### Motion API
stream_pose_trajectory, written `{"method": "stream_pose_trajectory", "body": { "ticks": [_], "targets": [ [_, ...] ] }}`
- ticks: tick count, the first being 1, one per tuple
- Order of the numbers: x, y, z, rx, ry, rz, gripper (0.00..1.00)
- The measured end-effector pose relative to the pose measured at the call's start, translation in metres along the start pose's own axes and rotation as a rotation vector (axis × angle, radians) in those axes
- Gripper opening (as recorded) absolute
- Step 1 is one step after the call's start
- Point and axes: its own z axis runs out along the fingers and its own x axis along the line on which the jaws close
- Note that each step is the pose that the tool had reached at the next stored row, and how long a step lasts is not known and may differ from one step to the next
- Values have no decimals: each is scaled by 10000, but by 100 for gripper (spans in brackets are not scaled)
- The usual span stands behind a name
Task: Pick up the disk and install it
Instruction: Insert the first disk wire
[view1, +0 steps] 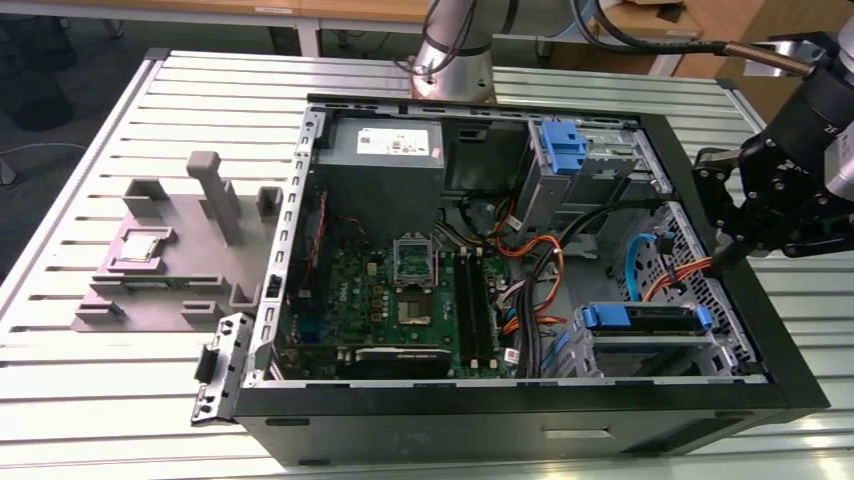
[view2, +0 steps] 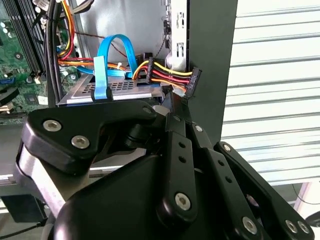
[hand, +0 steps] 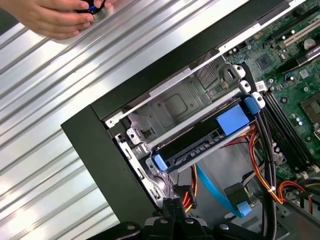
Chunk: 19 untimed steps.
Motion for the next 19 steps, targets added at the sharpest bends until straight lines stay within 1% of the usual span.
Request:
{"method": "stream_pose_trajectory", "body": {
  "ticks": [2,5,10,14,17,19],
  "targets": [
    [-2,-11,0,-46,32,-10,10],
    [5,-34,1,-90,62,-16,10],
    [3,-69,3,-270,186,-32,10],
    [-6,-104,3,-324,222,-39,10],
    [-19,-135,4,-336,231,-41,10],
    [-20,-150,4,-371,255,-43,10]
  ]
}}
